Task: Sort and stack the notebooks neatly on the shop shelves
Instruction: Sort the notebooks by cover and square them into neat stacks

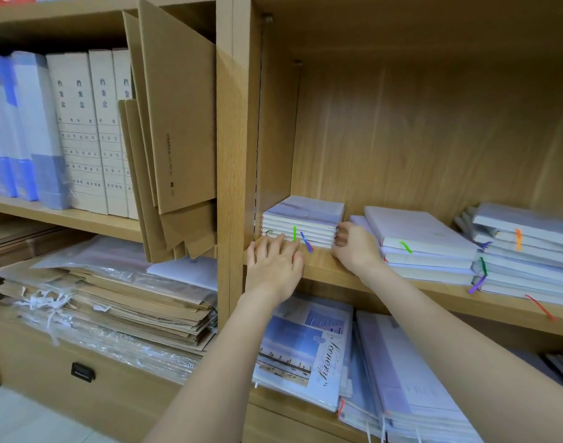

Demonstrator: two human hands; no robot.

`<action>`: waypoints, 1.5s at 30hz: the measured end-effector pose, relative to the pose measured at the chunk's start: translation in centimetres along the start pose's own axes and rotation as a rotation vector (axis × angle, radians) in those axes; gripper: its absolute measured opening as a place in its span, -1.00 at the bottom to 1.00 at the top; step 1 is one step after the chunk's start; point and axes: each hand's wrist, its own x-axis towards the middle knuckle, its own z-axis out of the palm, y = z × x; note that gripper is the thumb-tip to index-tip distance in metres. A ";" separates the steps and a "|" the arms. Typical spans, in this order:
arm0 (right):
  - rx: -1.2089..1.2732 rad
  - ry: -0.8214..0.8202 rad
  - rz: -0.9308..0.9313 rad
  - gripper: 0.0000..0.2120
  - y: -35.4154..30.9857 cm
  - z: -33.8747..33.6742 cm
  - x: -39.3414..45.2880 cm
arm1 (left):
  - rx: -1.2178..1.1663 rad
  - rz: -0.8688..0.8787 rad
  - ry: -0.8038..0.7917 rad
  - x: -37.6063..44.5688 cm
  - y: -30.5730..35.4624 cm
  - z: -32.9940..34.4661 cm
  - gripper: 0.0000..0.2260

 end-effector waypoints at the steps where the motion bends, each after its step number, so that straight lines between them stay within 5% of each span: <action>1: -0.007 -0.014 -0.018 -0.65 -0.2 -0.3 -0.7 | 0.006 0.000 -0.008 0.0 0.0 -0.1 -0.60; 8: 0.067 -0.048 -0.167 -0.58 1.9 -6.2 -9.4 | -0.004 -0.103 -0.054 0.3 1.4 -1.0 -0.61; 14: -0.035 0.178 -0.068 -0.70 5.1 -13.8 -7.8 | -0.613 0.117 -0.144 -0.3 8.9 0.2 -0.41; 18: -0.193 0.168 -0.058 -0.66 7.9 -14.8 -8.0 | -0.391 0.176 -0.156 1.5 11.3 1.8 -0.29; 23: -0.299 0.114 -0.004 -0.49 9.2 -15.3 -8.0 | -0.357 0.117 -0.024 2.7 8.9 2.0 -0.45; 27: -0.358 0.156 -0.116 -0.47 8.0 -14.3 -7.0 | -0.405 0.069 -0.068 3.2 8.7 1.3 -0.43; 34: -0.174 0.042 0.175 -0.17 6.1 -11.0 -4.6 | -0.337 0.036 -0.040 3.7 10.2 1.6 -0.46; 45: -0.043 0.080 0.126 -0.29 7.9 -11.4 -4.0 | -0.386 0.031 -0.029 3.9 9.2 1.8 -0.37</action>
